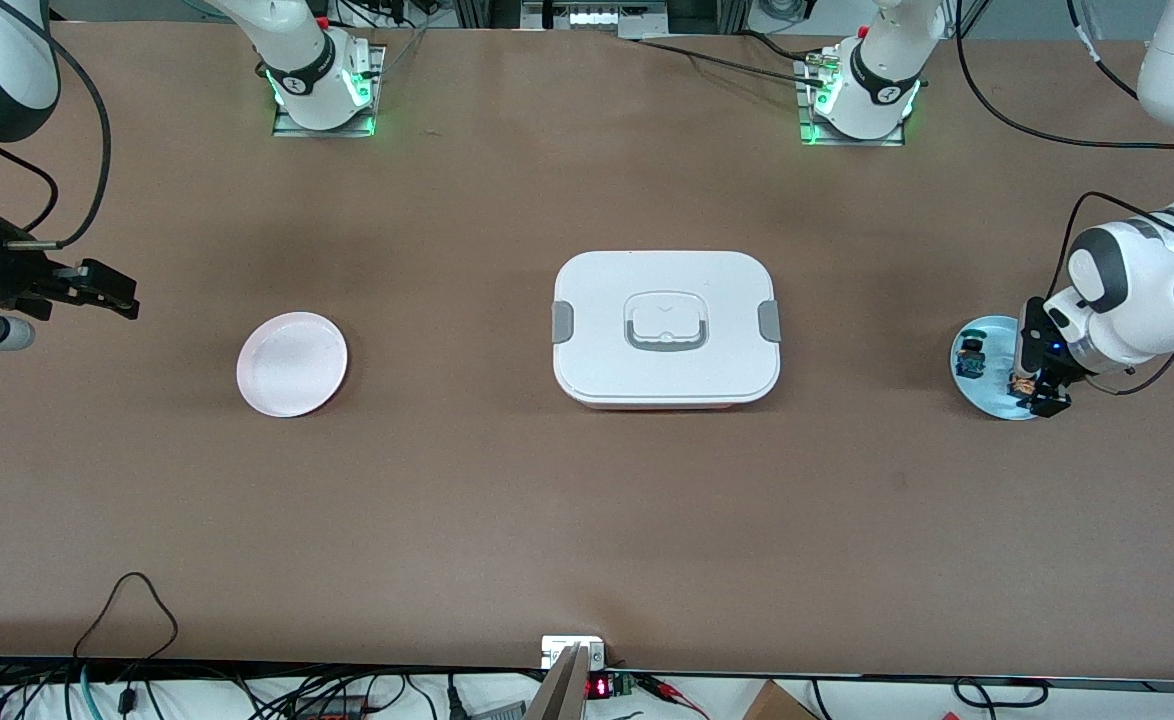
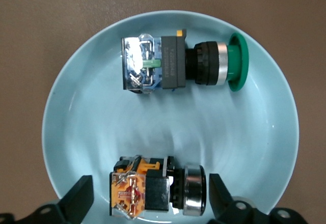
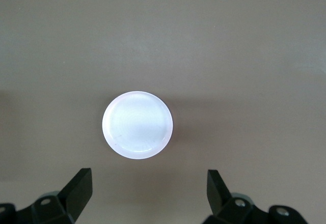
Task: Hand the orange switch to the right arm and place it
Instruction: 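Close the left gripper on the orange switch, then lift the orange switch with the left gripper toward the white box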
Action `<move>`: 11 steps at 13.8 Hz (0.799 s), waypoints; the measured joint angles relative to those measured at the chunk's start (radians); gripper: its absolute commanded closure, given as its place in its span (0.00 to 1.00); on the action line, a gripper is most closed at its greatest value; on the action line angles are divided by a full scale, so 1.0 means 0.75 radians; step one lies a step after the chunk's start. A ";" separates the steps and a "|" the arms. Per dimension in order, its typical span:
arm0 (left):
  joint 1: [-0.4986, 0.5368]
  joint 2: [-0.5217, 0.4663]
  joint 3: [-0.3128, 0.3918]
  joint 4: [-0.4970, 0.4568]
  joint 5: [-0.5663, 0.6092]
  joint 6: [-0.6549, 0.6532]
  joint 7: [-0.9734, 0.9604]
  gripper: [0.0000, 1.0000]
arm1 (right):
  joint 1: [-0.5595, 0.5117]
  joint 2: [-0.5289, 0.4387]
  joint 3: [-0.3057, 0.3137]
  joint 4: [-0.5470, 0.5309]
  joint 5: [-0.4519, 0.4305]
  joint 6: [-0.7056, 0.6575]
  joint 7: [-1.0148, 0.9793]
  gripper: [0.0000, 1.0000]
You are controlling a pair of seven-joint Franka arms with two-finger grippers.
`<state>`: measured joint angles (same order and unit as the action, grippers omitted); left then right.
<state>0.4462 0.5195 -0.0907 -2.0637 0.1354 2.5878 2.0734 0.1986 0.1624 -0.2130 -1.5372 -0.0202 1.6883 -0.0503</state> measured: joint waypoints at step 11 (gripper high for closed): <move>0.126 -0.005 -0.142 0.088 -0.076 -0.086 0.043 1.00 | 0.000 0.000 0.000 0.000 0.000 0.000 0.000 0.00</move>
<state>0.5409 0.5159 -0.1969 -1.9980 0.0783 2.5232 2.1061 0.1984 0.1625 -0.2132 -1.5375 -0.0202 1.6883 -0.0503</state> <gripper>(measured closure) 0.286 0.000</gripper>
